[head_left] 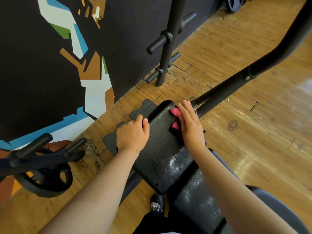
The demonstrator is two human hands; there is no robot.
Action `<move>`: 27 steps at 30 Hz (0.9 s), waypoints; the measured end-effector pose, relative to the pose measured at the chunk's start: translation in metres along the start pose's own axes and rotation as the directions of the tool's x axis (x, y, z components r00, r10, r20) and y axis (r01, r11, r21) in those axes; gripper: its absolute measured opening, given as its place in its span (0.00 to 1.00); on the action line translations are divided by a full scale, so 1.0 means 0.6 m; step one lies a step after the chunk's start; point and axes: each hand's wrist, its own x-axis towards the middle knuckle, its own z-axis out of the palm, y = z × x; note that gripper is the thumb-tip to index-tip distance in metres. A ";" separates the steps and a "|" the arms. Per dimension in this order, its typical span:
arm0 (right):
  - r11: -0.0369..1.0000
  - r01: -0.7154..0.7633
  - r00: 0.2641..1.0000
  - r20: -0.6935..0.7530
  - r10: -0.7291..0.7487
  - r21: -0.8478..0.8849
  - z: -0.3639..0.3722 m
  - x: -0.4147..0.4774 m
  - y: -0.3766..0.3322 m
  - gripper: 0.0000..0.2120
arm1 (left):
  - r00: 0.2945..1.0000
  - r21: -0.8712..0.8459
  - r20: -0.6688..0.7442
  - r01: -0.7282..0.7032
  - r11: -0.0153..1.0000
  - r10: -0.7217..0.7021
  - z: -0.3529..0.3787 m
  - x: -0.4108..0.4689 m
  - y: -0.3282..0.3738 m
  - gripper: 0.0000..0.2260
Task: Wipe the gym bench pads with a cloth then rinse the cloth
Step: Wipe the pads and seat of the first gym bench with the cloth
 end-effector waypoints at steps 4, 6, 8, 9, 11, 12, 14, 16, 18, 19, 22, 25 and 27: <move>0.999 -0.020 1.000 0.001 0.020 0.036 0.007 -0.036 -0.006 0.21 | 1.000 -0.002 -0.008 -0.003 1.000 0.003 0.001 -0.001 0.000 0.18; 1.000 0.004 1.000 0.015 -0.005 0.030 0.012 -0.068 -0.003 0.22 | 1.000 0.001 -0.003 -0.006 1.000 0.006 0.001 0.000 -0.001 0.17; 0.999 0.020 0.999 0.025 -0.021 0.029 0.009 -0.080 0.005 0.23 | 1.000 0.006 -0.002 -0.006 1.000 0.006 0.000 0.001 -0.001 0.16; 0.999 0.027 0.999 0.019 -0.028 0.024 0.006 -0.076 0.009 0.23 | 1.000 0.010 -0.001 -0.003 1.000 0.003 0.000 0.000 0.000 0.16; 1.000 0.003 1.000 -0.005 -0.003 0.021 0.000 -0.055 0.017 0.22 | 1.000 0.016 -0.001 0.000 1.000 0.000 -0.001 0.000 0.001 0.16; 0.999 -0.036 0.999 -0.011 0.036 0.032 -0.002 -0.043 0.019 0.22 | 1.000 0.016 -0.001 0.001 1.000 -0.001 0.000 0.000 0.001 0.16; 0.985 -0.141 0.990 -0.014 0.143 0.094 -0.002 -0.030 0.017 0.21 | 1.000 0.012 0.001 0.002 1.000 -0.002 0.001 0.001 0.000 0.16; 0.969 -0.206 0.977 -0.034 0.212 0.134 0.002 -0.041 0.009 0.20 | 1.000 0.009 0.003 0.001 1.000 -0.001 0.002 0.001 -0.001 0.16; 0.977 -0.187 0.980 -0.049 0.193 0.103 0.009 -0.073 -0.001 0.21 | 1.000 0.004 0.006 0.003 1.000 -0.003 0.001 0.000 -0.001 0.16; 0.984 -0.160 0.986 -0.042 0.164 0.082 0.012 -0.090 -0.001 0.22 | 1.000 -0.002 0.006 0.004 1.000 -0.004 0.000 0.000 0.000 0.17; 0.993 -0.104 0.994 -0.017 0.105 0.061 0.012 -0.106 0.020 0.22 | 1.000 -0.011 0.007 0.006 1.000 -0.006 0.001 0.001 -0.001 0.17; 0.979 -0.170 0.982 -0.062 0.177 0.109 0.000 -0.069 0.029 0.19 | 1.000 -0.011 0.005 0.003 1.000 -0.003 0.003 0.002 -0.001 0.16; 0.959 -0.234 0.967 -0.063 0.246 0.161 -0.003 -0.057 0.028 0.19 | 1.000 -0.019 0.007 0.003 1.000 -0.003 0.003 0.001 -0.001 0.16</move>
